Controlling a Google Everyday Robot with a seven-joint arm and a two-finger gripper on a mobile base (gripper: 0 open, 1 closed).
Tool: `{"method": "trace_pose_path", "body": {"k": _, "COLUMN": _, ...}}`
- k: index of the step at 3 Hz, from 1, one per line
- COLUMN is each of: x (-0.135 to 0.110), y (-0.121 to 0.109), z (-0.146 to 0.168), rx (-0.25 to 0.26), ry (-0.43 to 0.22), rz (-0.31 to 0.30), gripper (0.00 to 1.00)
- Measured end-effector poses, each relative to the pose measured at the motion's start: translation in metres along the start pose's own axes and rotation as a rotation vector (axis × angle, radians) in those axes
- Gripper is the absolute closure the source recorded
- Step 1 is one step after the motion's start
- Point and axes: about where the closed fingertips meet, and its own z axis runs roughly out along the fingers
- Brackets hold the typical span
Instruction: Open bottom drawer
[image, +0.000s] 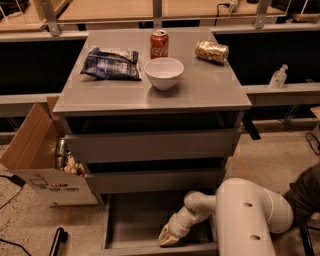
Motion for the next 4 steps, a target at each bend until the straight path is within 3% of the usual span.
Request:
{"method": "trace_pose_path", "body": {"k": 1, "x": 0.0, "y": 0.0, "z": 0.0, "rx": 0.0, "ry": 0.0, "rz": 0.0, "gripper": 1.0}}
{"method": "trace_pose_path", "body": {"k": 2, "x": -0.004, "y": 0.014, "z": -0.025, "rx": 0.006, "ry": -0.055, "rz": 0.035, "gripper": 1.0}}
{"method": "trace_pose_path", "body": {"k": 3, "x": -0.012, "y": 0.016, "z": -0.064, "rx": 0.081, "ry": -0.108, "rz": 0.031, "gripper": 1.0}}
{"method": "trace_pose_path", "body": {"k": 4, "x": -0.024, "y": 0.022, "z": -0.098, "rx": 0.127, "ry": -0.226, "rz": -0.011, "gripper": 1.0}}
